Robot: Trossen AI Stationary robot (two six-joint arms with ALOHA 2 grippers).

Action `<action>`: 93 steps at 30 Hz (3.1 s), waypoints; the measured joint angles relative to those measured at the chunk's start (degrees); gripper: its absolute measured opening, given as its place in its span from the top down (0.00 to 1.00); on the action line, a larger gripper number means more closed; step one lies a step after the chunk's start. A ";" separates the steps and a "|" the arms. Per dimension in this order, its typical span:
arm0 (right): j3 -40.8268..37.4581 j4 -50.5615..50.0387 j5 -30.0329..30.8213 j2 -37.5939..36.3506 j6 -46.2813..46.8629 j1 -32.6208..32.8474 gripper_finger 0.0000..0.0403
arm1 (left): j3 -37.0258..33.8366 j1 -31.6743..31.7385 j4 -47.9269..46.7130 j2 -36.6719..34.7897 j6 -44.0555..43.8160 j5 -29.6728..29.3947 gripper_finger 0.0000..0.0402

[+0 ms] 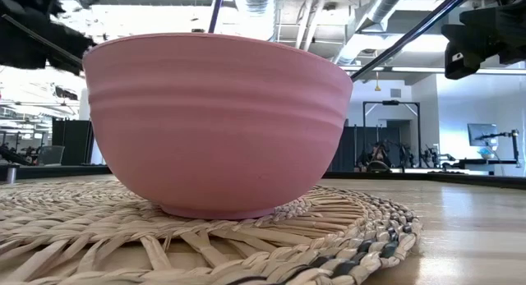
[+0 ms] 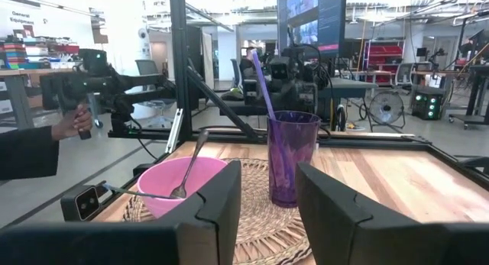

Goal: Pick & Place Utensil
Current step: Return to Home Position

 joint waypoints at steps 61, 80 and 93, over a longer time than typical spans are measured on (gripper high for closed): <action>-0.02 0.02 0.02 0.00 0.00 0.00 0.71 | 0.00 -0.04 -1.97 16.28 -3.38 -3.43 0.65; -0.02 0.02 0.02 0.00 0.00 0.01 0.71 | -0.01 -0.04 -1.97 16.28 -3.39 -3.44 0.65; -0.02 0.02 0.02 0.00 0.00 0.00 0.71 | 0.00 -0.04 -1.97 16.28 -3.40 -3.43 0.65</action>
